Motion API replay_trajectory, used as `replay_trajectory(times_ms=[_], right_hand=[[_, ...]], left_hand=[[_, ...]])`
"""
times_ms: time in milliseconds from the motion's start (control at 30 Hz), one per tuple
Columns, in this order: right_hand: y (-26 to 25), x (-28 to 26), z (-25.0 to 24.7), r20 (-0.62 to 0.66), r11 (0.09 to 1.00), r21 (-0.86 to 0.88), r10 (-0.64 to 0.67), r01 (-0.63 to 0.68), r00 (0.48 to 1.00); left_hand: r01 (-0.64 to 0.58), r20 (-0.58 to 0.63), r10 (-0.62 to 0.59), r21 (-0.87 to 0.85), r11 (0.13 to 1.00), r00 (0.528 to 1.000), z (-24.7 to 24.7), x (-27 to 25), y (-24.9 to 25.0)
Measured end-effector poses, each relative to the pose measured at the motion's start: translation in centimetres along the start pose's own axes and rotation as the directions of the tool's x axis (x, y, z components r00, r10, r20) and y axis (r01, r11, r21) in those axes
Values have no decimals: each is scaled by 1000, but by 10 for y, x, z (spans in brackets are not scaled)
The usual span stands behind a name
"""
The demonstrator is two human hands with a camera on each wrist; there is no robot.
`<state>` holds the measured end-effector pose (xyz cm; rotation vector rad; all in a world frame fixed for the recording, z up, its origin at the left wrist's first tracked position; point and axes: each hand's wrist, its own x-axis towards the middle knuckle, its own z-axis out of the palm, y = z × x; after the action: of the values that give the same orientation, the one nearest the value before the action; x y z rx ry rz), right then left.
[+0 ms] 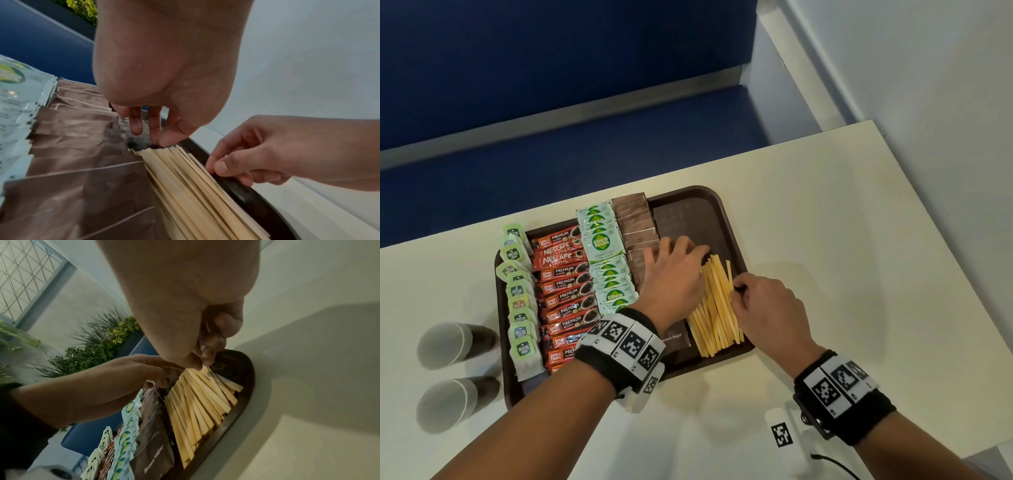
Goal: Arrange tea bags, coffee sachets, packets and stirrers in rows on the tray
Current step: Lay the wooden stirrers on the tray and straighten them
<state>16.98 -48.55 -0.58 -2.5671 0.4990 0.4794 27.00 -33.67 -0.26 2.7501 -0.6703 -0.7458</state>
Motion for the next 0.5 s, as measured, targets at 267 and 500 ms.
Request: replay_trajectory(times_ms=[267, 500], right_hand=[[7, 8, 0, 6, 997, 53, -58, 58, 998], [12, 19, -8, -13, 988, 128, -83, 84, 996]], left_hand=[[-24, 32, 28, -106, 994, 999, 0, 8, 0], [-22, 22, 25, -105, 994, 999, 0, 12, 3]])
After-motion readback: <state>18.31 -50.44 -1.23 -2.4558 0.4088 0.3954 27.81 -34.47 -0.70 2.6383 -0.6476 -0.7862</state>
